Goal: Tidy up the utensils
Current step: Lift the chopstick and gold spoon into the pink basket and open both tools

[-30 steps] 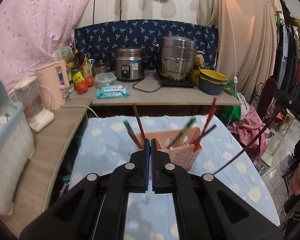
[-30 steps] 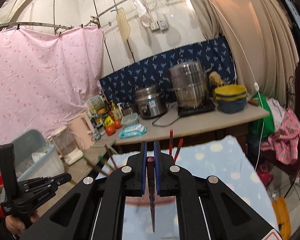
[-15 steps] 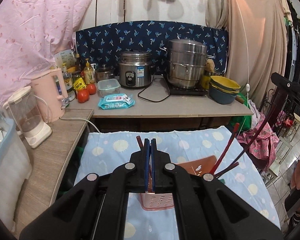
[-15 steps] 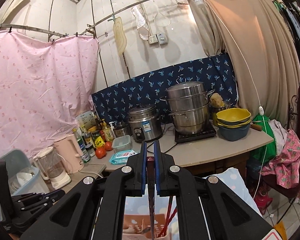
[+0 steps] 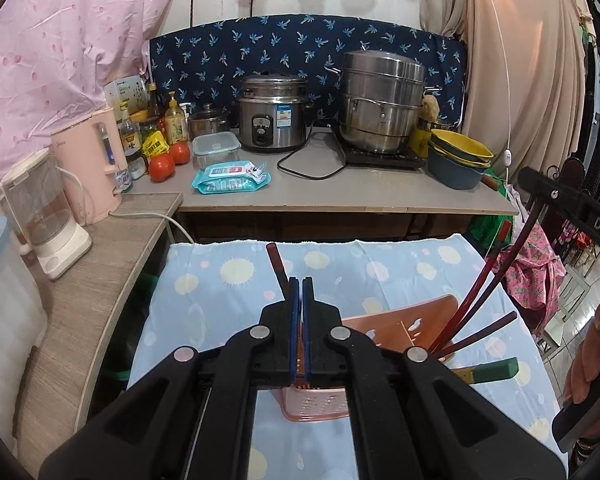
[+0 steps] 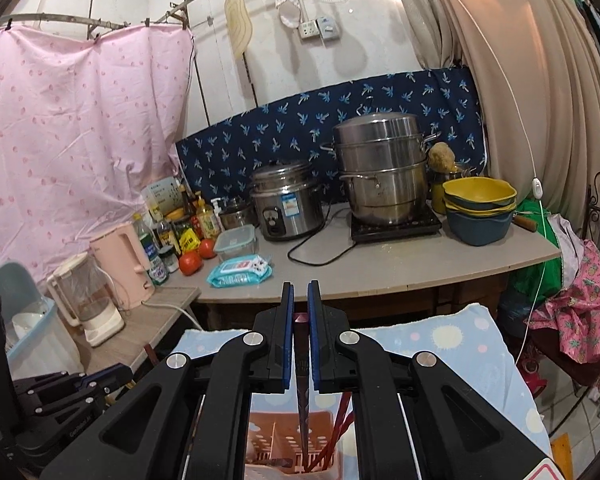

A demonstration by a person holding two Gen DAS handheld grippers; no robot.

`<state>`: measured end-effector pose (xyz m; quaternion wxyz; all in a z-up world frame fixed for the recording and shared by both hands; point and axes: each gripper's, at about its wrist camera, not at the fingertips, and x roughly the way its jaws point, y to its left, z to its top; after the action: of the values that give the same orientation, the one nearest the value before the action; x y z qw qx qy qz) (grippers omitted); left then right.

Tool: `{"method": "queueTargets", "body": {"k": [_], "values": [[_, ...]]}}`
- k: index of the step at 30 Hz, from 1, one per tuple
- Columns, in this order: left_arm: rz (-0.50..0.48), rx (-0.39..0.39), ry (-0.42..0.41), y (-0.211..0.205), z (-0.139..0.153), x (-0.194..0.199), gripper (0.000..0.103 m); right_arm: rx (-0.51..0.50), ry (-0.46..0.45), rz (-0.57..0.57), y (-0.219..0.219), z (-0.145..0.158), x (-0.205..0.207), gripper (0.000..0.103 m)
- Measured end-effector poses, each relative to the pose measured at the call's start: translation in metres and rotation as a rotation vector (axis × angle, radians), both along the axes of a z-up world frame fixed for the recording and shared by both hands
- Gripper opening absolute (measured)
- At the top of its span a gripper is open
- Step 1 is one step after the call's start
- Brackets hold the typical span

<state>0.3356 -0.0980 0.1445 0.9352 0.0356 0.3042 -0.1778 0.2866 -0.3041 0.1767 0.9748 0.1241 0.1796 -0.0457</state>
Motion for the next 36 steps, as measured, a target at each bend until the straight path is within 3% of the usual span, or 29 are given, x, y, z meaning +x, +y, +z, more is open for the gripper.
{"method": "queueTargets", "body": {"k": [2,5,7,9,26,36], "values": [[0.008,-0.011,-0.004,0.002,0.001,0.001,0.002,-0.007,0.011,0.008,0.003,-0.002,0.003,0.007],[0.023,-0.029,-0.007,0.004,0.003,0.002,0.010,-0.033,0.007,0.001,0.007,-0.003,0.001,0.024],[0.027,-0.033,-0.014,0.005,0.004,0.001,0.015,-0.048,0.004,-0.003,0.009,-0.004,-0.001,0.029],[0.032,-0.029,-0.026,0.006,0.007,-0.002,0.019,-0.052,0.005,-0.003,0.010,-0.004,-0.003,0.030],[0.038,-0.024,-0.068,0.023,0.021,-0.054,0.019,-0.020,0.044,0.018,0.015,-0.014,-0.060,0.030],[0.069,-0.015,-0.007,0.037,-0.006,-0.107,0.037,0.037,0.151,0.041,0.031,-0.051,-0.120,0.030]]}}
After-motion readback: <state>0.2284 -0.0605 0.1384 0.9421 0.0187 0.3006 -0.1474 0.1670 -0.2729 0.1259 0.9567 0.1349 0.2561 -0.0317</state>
